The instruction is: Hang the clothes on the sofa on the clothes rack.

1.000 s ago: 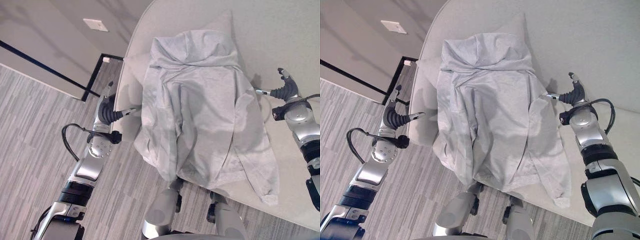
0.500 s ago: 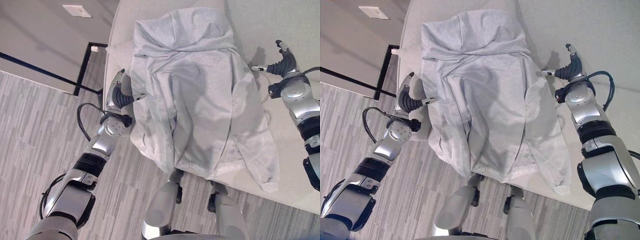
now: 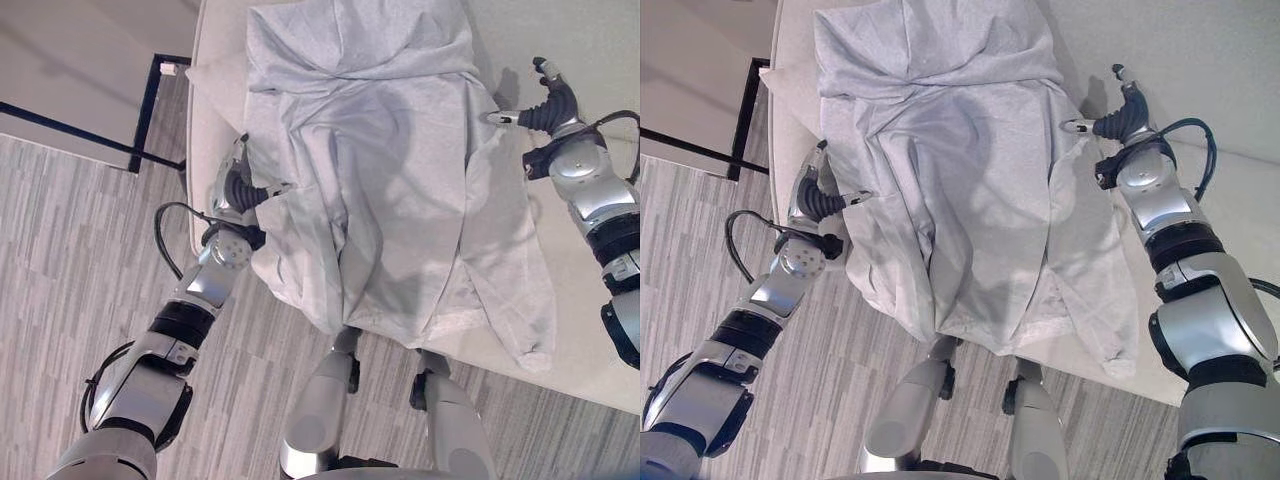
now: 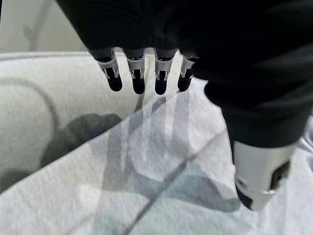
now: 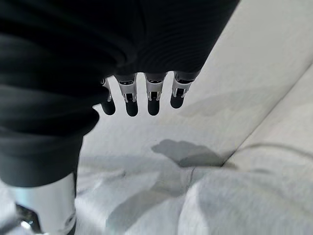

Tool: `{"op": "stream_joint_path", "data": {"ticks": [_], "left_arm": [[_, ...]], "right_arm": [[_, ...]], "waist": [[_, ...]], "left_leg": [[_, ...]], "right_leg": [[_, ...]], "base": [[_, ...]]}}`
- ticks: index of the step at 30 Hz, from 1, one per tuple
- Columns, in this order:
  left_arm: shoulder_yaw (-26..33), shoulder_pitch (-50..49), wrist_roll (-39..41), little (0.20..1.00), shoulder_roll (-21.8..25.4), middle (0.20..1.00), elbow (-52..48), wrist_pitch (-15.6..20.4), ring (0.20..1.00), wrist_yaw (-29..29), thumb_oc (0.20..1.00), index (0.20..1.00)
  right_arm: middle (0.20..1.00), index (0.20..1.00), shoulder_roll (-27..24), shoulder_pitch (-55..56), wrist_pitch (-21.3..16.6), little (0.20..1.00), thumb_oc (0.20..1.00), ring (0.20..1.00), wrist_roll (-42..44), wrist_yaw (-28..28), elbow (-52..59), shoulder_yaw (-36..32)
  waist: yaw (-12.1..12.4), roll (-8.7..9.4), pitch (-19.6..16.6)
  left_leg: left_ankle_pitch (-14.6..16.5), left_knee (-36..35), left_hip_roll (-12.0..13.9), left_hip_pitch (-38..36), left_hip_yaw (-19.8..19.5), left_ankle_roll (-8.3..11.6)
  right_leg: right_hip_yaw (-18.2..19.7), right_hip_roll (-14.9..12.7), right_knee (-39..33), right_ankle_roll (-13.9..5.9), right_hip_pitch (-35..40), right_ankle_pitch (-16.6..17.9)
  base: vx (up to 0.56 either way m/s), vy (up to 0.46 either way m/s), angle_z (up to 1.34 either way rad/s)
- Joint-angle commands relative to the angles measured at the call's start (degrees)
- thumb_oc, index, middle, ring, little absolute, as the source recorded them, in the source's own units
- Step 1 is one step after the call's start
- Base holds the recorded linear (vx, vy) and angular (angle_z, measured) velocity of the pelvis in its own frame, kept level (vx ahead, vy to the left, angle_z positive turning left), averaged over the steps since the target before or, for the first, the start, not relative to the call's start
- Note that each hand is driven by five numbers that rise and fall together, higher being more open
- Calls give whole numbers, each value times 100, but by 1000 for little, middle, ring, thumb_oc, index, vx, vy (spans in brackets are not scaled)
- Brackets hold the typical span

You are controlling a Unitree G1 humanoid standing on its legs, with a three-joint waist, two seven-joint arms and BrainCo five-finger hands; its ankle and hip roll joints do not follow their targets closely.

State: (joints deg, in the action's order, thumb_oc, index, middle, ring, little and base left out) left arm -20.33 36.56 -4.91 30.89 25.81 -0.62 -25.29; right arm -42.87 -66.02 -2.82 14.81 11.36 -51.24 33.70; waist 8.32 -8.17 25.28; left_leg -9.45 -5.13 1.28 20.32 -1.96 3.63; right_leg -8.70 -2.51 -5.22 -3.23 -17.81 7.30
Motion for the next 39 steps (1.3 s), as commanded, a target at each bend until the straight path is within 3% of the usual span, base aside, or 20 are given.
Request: {"op": "stream_joint_path", "data": {"ticks": [1,18,37,38,39], "left_arm": [[5,403,145,1000,-142,1000,169,93,1000,-184,1000,1000],[-483,942,465,1000,-512,1000,199,168,1000,-140,1000,1000],[-1221,2371,796,1000,-686,1000,1776,45,1000,-341,1000,1000],[-1264,2432,796,900,-703,900,1856,41,900,-347,900,900],[-1313,2502,783,200,-721,200,1948,28,200,-351,200,200]], "right_arm": [[1000,1000,-55,-723,-207,1000,1000,1000,108,30,68,475],[1000,1000,266,-1057,-128,1000,1000,1000,41,56,-263,794],[1000,1000,580,-1723,74,1000,1000,1000,-323,373,-834,1325],[1000,1000,641,-1767,88,1000,1000,1000,-388,372,-905,1388],[906,906,701,-1795,118,906,906,906,-429,371,-990,1436]], "waist": [[54,116,-11],[77,-78,120],[-38,98,231],[-36,110,235],[-39,121,239]], "left_leg": [[32,13,-11,63,154,494],[-4,13,-81,174,94,454],[-105,13,-105,582,56,431],[-113,13,-101,605,58,430],[-118,13,-103,618,56,426]], "right_leg": [[229,-349,92,-642,43,-220],[311,-374,249,-637,-130,-285],[320,-352,203,-723,-493,-144],[321,-354,199,-726,-510,-133],[324,-355,195,-728,-527,-117]], "base": [[0,0,0],[1,-2,1],[0,0,0],[0,0,0],[0,0,0]]}}
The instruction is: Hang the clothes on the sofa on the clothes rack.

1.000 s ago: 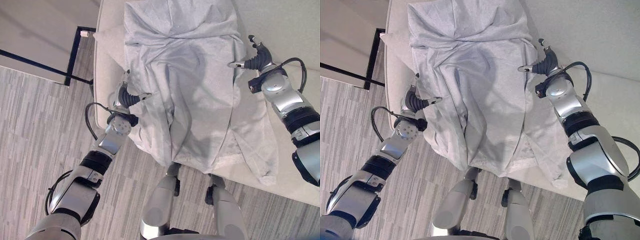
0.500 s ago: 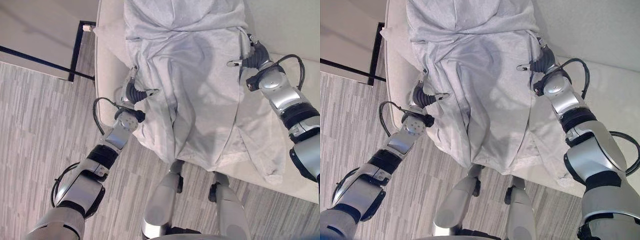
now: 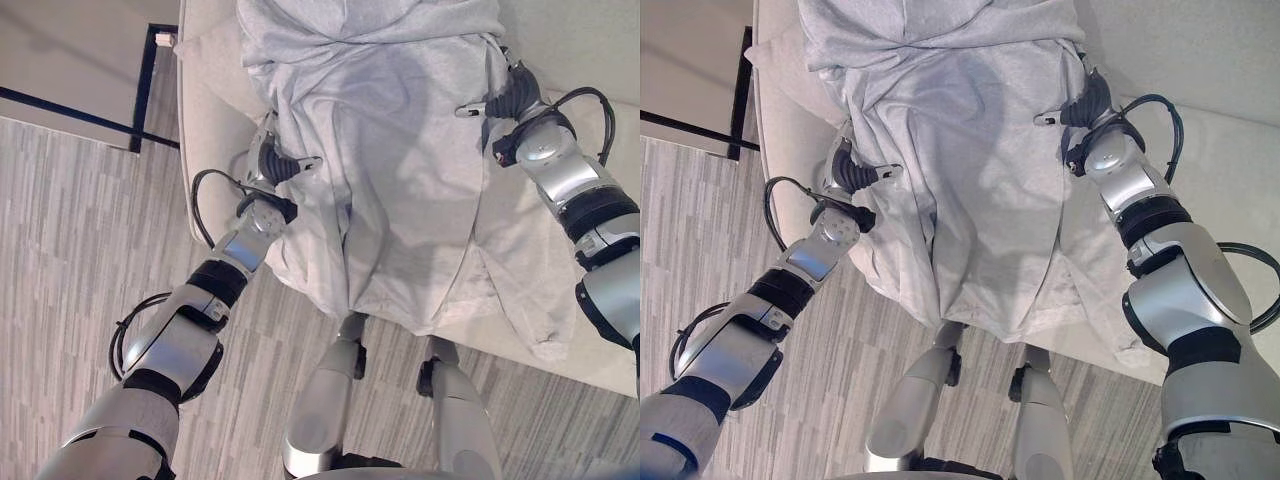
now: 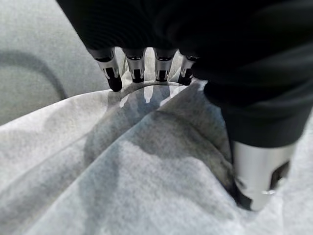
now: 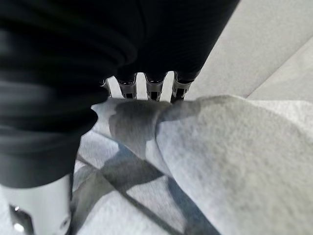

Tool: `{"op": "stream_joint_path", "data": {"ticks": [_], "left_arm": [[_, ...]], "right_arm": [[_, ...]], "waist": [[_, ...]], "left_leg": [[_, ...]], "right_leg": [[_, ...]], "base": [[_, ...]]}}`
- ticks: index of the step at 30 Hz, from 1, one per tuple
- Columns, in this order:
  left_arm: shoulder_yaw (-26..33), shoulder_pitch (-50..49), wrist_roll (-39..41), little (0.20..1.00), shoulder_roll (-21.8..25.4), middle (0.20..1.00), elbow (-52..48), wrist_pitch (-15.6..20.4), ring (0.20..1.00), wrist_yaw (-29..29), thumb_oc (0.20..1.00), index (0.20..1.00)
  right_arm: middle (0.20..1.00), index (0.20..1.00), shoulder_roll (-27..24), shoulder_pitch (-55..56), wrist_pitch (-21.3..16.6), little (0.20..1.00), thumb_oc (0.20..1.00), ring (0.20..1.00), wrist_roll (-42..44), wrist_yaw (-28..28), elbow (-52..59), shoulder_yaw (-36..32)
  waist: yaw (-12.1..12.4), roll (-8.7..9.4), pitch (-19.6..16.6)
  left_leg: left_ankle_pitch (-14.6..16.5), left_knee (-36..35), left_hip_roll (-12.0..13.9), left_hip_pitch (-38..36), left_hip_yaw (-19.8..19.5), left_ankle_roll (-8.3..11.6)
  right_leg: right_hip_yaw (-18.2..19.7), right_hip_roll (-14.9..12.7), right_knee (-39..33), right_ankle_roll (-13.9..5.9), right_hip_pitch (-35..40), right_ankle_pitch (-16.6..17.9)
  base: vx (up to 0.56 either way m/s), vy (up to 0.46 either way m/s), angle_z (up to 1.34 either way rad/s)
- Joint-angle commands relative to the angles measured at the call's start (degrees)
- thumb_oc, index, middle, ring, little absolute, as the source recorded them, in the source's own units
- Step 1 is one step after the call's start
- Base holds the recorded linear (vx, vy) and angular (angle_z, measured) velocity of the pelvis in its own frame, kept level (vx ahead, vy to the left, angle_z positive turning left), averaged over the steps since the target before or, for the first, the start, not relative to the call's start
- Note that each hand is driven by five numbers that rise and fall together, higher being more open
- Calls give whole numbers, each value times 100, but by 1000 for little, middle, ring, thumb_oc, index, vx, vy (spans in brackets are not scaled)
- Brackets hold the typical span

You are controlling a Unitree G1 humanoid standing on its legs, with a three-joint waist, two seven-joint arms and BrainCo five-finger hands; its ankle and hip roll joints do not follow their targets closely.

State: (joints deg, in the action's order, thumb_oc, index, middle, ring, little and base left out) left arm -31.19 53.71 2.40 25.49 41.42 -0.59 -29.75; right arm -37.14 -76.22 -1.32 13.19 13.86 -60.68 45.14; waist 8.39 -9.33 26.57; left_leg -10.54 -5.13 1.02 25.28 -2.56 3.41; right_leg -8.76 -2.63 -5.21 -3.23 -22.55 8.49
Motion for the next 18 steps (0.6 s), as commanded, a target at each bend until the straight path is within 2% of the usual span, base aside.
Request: {"op": "stream_joint_path", "data": {"ticks": [1,2,9,14,16,18], "left_arm": [[-313,932,43,200,-213,200,547,12,200,83,200,200],[-353,979,25,200,-218,200,612,0,200,73,200,200],[-465,1202,-119,200,-162,200,840,-58,200,-43,200,200],[-346,1147,-236,200,-16,200,751,-45,200,-213,200,200],[-189,1034,-388,200,148,200,570,-29,200,-318,200,200],[-193,1021,-392,200,150,200,558,-35,200,-317,200,200]], "right_arm": [[470,470,267,-836,12,470,470,470,-341,112,-229,387],[200,200,330,-846,43,200,200,200,-374,130,-289,402],[200,200,530,-802,33,200,200,200,-386,281,-193,359],[200,200,406,-550,-89,200,200,200,-394,526,419,126],[200,200,242,-278,-191,200,200,200,-512,740,1009,-189],[200,200,237,-254,-179,200,200,200,-521,744,1034,-204]], "waist": [[-59,250,126],[-69,259,132],[-115,326,151],[-166,417,107],[-203,459,50],[-199,463,53]], "left_leg": [[-21,13,-84,147,116,440],[-24,13,-89,159,113,435],[-42,13,-97,206,124,425],[-4,13,-90,127,149,417],[39,13,-55,15,168,422],[42,13,-54,3,169,422]], "right_leg": [[339,-342,184,-736,-78,-217],[347,-337,176,-737,-90,-212],[375,-330,157,-749,-124,-182],[408,-309,142,-746,-37,-192],[405,-303,144,-748,48,-218],[406,-303,142,-748,62,-219]], "base": [[0,0,0],[0,0,0],[0,0,0],[0,0,0],[0,0,0],[0,0,0]]}}
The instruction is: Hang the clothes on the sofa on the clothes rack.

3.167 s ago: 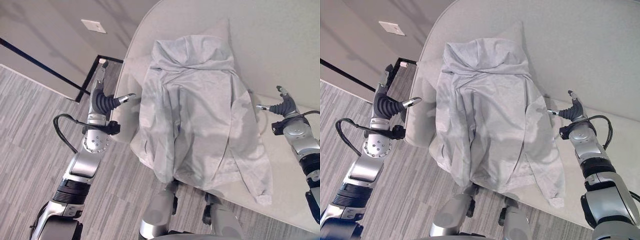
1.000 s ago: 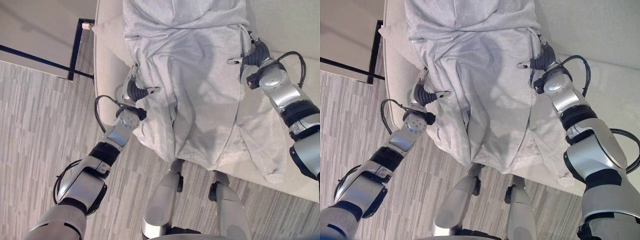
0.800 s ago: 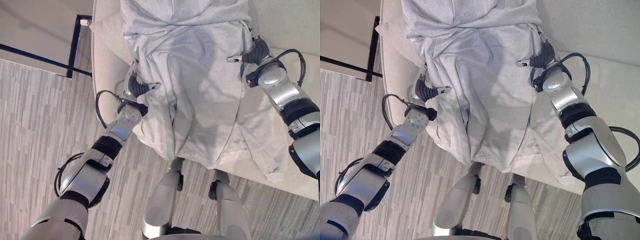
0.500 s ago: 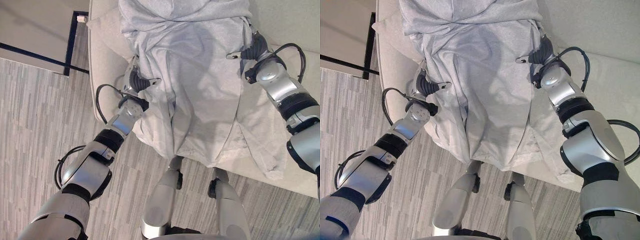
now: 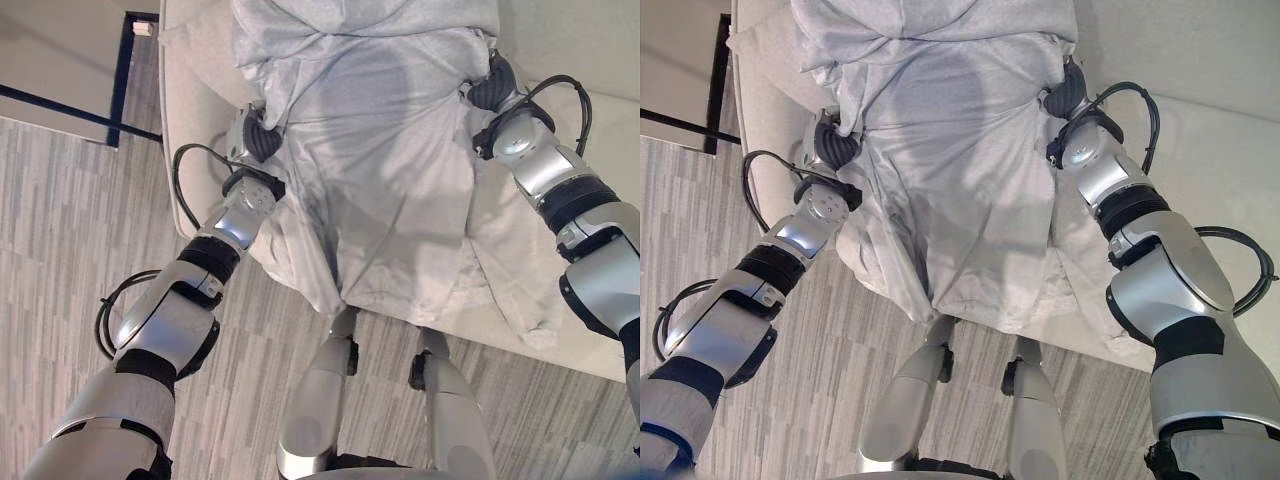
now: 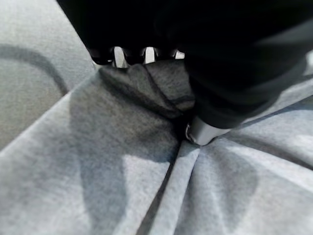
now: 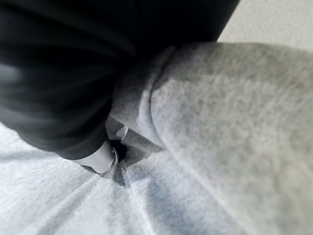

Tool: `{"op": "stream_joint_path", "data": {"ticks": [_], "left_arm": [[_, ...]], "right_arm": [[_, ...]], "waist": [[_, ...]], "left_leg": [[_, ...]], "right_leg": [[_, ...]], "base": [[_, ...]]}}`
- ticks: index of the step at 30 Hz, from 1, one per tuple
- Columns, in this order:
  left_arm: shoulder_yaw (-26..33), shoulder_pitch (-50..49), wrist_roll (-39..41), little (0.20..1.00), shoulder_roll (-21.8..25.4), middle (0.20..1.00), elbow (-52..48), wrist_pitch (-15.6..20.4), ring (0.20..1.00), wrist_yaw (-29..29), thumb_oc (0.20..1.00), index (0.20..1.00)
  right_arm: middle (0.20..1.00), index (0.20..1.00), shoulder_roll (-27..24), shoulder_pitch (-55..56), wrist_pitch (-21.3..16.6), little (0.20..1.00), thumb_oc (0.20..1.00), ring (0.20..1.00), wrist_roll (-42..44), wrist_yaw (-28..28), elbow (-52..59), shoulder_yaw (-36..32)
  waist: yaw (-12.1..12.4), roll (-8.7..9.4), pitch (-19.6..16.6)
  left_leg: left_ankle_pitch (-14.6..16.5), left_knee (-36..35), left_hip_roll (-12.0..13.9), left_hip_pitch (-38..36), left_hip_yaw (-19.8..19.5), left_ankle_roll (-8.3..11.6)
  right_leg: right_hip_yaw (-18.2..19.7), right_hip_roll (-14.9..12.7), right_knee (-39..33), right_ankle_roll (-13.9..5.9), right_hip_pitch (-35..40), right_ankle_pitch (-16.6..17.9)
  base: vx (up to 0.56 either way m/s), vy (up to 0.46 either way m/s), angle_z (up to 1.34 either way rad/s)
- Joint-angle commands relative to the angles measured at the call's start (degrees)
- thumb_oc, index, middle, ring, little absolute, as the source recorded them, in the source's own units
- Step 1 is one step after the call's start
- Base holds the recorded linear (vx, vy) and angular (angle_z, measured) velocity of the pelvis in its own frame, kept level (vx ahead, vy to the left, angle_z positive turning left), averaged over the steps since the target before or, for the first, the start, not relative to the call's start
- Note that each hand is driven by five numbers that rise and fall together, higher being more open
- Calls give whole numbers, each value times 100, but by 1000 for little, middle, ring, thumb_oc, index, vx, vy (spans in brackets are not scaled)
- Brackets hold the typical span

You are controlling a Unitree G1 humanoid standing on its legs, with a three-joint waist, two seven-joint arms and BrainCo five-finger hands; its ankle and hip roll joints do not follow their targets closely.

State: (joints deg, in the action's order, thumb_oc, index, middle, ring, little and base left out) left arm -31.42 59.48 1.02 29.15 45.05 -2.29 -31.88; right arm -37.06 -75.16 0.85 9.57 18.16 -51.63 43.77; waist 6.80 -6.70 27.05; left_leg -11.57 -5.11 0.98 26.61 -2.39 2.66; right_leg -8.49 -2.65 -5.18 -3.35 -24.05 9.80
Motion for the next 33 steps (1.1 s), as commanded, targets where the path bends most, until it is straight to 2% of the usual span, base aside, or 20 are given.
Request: {"op": "stream_joint_path", "data": {"ticks": [1,6,11,12,16,20,21,22,25,28,29,33], "left_arm": [[-53,364,-381,200,-116,200,56,145,200,-187,200,200],[294,112,-583,200,102,200,-436,196,200,-353,200,200],[836,-395,-949,200,315,200,-1253,323,200,-499,200,200],[846,-438,-963,200,317,200,-1292,307,200,-493,200,200],[1283,-894,-1180,200,421,200,-1875,390,200,-592,200,200],[1738,-1363,-1395,200,519,200,-2439,438,200,-597,200,200],[2001,-1608,-1503,200,588,200,-2721,452,200,-570,200,200],[2020,-1659,-1512,200,589,200,-2762,436,200,-556,200,200],[2460,-1951,-1565,200,742,200,-2956,460,200,-478,200,200],[2551,-2089,-1565,200,746,200,-3046,441,200,-424,200,200],[2757,-2408,-1570,200,637,200,-3092,454,200,-321,200,200],[2783,-2604,-1596,200,515,200,-3070,447,200,-260,200,200]], "right_arm": [[200,200,134,-145,-450,200,200,200,-318,430,499,-281],[200,200,-6,431,-533,200,200,200,-719,627,1324,-835],[200,200,-147,1049,-567,200,200,200,-1691,719,2371,-1281],[200,200,-142,1093,-551,200,200,200,-1714,718,2406,-1298],[200,200,-348,1451,-485,200,200,200,-2713,812,2958,-1389],[200,200,-445,1786,-403,200,200,200,-3307,753,3294,-1483],[200,200,-444,1921,-418,200,200,200,-3423,694,3492,-1603],[200,200,-437,1955,-409,200,200,200,-3430,683,3519,-1607],[200,200,-388,2159,-409,200,200,200,-3285,512,3569,-1766],[200,200,-308,2364,-400,200,200,200,-3163,443,3622,-1872],[200,200,-108,2961,-369,200,200,200,-2920,289,3617,-2122],[200,200,27,3420,-375,200,200,200,-2857,220,3681,-2301]], "waist": [[-69,239,-39],[-113,346,-239],[-122,504,-668],[-124,504,-659],[-108,601,-1058],[-18,680,-1492],[21,703,-1724],[11,702,-1730],[110,749,-2086],[120,760,-2150],[97,742,-2281],[48,736,-2411]], "left_leg": [[194,11,-22,-240,165,505],[309,11,59,-526,230,526],[470,11,213,-1024,357,546],[480,11,214,-1059,358,548],[580,11,322,-1535,419,573],[627,11,435,-2066,471,622],[623,11,470,-2221,466,628],[691,11,475,-2277,466,638],[648,11,597,-2538,467,687],[668,11,620,-2617,462,692],[666,11,656,-2683,453,703],[677,11,651,-2745,428,714]], "right_leg": [[397,-296,143,-738,311,-385],[366,-268,107,-728,604,-446],[307,-229,33,-698,1089,-568],[306,-228,32,-697,1124,-578],[206,-187,53,-664,1593,-753],[88,-115,171,-560,2115,-966],[40,-72,198,-510,2296,-1041],[37,-68,179,-513,2362,-1091],[-53,29,136,-430,2708,-1177],[-69,58,95,-412,2822,-1192],[-131,94,90,-380,2953,-1241],[-199,91,58,-372,3076,-1238]], "base": [[0,0,0],[-13,-60,-2],[15,-102,-2],[28,-110,-4],[44,-111,3],[80,-120,2],[94,-102,3],[111,-80,3],[83,-83,3],[66,-49,13],[46,-33,29],[51,-9,20]]}}
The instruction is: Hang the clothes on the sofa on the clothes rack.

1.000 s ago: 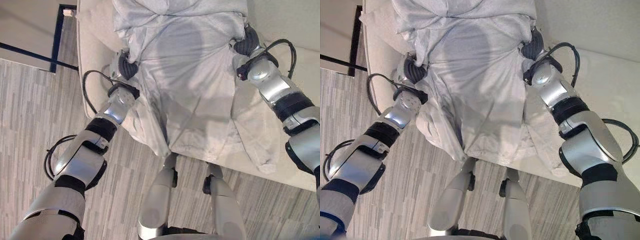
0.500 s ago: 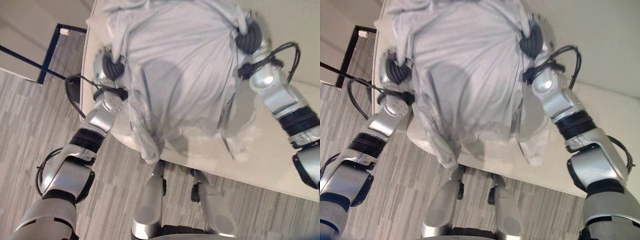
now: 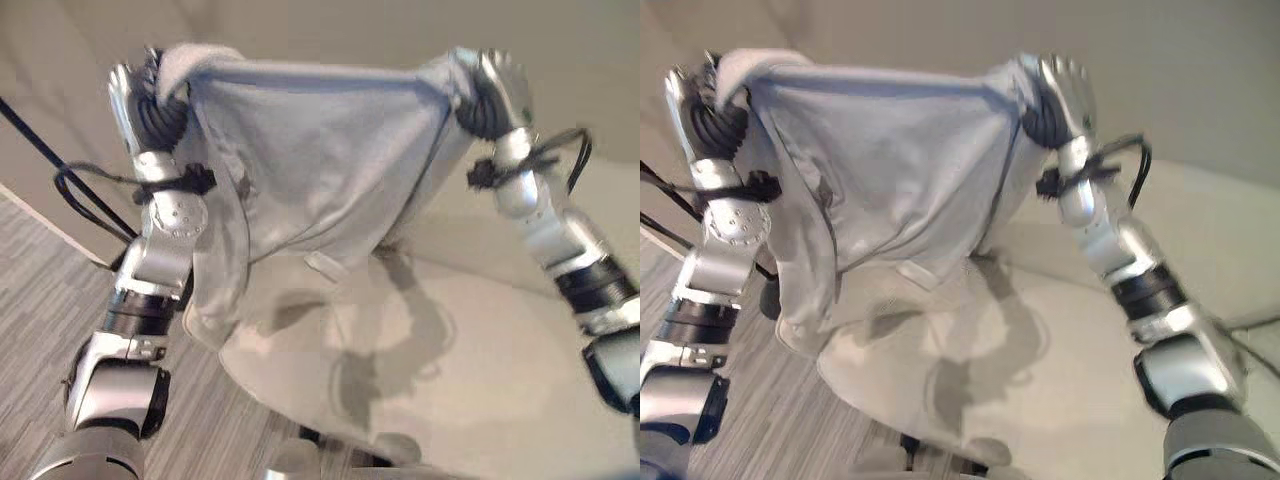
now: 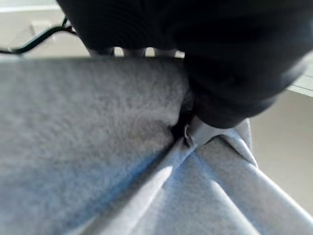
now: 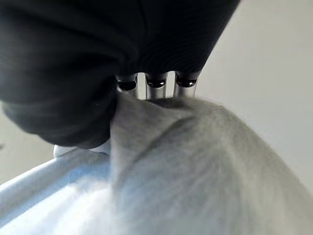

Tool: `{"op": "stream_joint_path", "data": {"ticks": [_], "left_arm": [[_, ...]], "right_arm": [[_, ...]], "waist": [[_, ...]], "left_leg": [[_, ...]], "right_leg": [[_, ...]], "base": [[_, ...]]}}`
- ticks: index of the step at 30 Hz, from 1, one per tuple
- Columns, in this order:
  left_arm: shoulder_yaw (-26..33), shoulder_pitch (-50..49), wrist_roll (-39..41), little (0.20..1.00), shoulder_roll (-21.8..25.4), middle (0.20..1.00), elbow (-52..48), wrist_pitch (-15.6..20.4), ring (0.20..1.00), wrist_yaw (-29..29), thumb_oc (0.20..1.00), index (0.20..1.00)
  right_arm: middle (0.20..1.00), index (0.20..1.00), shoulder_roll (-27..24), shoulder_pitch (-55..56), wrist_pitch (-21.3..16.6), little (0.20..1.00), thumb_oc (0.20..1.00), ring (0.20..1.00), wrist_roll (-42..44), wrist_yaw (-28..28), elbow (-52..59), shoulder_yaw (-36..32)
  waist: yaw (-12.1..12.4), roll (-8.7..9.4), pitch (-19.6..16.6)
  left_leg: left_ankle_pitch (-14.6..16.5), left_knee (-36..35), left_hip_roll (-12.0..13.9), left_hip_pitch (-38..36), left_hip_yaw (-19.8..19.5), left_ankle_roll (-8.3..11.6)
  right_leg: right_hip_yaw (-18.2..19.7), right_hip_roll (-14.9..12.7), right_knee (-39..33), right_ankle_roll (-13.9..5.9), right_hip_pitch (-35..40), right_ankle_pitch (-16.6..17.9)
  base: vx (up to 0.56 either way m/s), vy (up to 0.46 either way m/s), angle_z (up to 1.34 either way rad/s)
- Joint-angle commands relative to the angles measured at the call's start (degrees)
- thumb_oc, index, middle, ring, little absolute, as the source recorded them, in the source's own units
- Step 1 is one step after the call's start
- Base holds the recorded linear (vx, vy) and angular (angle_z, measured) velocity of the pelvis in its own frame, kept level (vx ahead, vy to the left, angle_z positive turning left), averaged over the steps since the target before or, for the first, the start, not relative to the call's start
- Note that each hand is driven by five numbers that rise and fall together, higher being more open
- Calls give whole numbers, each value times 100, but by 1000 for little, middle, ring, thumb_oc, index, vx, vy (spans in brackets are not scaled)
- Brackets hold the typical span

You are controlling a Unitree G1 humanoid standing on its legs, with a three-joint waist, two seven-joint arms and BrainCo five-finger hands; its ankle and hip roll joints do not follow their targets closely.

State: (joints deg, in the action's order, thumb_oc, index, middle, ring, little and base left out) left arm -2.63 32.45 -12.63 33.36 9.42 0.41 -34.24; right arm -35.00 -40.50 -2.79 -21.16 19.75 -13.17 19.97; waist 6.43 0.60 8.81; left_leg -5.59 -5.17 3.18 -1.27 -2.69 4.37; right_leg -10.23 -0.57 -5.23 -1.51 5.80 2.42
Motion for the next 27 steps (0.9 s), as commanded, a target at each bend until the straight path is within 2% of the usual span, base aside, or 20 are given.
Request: {"op": "stream_joint_path", "data": {"ticks": [1,10,13,16,19,20,22,23,24,26,27], "left_arm": [[-79,71,-247,200,85,200,496,176,200,8,200,200],[48,122,-478,200,118,200,207,127,200,-116,200,200],[72,304,-503,200,182,200,106,132,200,-221,200,200],[33,535,-525,200,232,200,19,126,200,-285,200,200],[22,741,-577,200,443,200,-61,206,200,-420,200,200],[5,827,-550,200,494,200,-21,219,200,-428,200,200],[-30,967,-517,200,597,200,24,232,200,-522,200,200],[-72,1083,-493,200,635,200,58,218,200,-592,200,200],[-81,1104,-492,200,625,200,67,215,200,-597,200,200],[-108,1228,-516,200,636,200,97,183,200,-577,200,200],[-202,1426,-552,200,710,200,90,174,200,-539,200,200]], "right_arm": [[200,200,-210,21,-9,200,200,200,188,56,-145,44],[200,200,-461,140,0,200,200,200,-133,283,234,-292],[200,200,-634,-151,-5,200,200,200,-200,444,330,-320],[200,200,-883,-463,43,200,200,200,-214,597,418,-346],[200,200,-1214,-1016,113,200,200,200,-430,759,701,-165],[200,200,-1289,-1114,133,200,200,200,-480,775,715,-104],[200,200,-1482,-1309,176,200,200,200,-598,808,794,-3],[200,200,-1670,-1410,233,200,200,200,-675,812,833,-27],[200,200,-1685,-1412,239,200,200,200,-675,809,838,-32],[200,200,-1819,-1386,282,200,200,200,-718,815,881,-146],[200,200,-1804,-1216,357,200,200,200,-805,889,955,-350]], "waist": [[65,1,-624],[9,-18,-684],[31,-24,-565],[33,-7,-381],[40,155,-323],[31,173,-304],[-1,178,-347],[-37,110,-426],[-50,100,-422],[-111,51,-515],[-187,113,-529]], "left_leg": [[90,17,432,34,472,549],[102,17,360,87,319,573],[50,17,320,200,334,560],[-60,74,417,345,524,580],[256,505,932,277,704,627],[232,587,1069,263,672,616],[259,621,1355,145,416,686],[271,512,1436,122,156,818],[266,501,1436,132,130,822],[442,281,1336,54,100,845],[580,89,1047,10,152,711]], "right_leg": [[-56,-122,53,-558,117,-501],[-152,-159,34,-595,180,-520],[-221,-211,44,-637,124,-489],[-373,-329,110,-682,36,-471],[-426,-674,247,-848,-88,-372],[-421,-748,282,-871,-136,-345],[-371,-908,287,-995,-182,-348],[-373,-1047,274,-1089,-152,-334],[-398,-1045,272,-1095,-146,-334],[-457,-1270,241,-1221,-193,-158],[-450,-1612,211,-1338,-453,275]], "base": [[47,-1,4],[4,7,5],[-88,56,18],[-127,102,28],[-57,251,49],[-43,312,33],[10,429,10],[51,421,22],[67,463,25],[-16,535,23],[-49,553,25]]}}
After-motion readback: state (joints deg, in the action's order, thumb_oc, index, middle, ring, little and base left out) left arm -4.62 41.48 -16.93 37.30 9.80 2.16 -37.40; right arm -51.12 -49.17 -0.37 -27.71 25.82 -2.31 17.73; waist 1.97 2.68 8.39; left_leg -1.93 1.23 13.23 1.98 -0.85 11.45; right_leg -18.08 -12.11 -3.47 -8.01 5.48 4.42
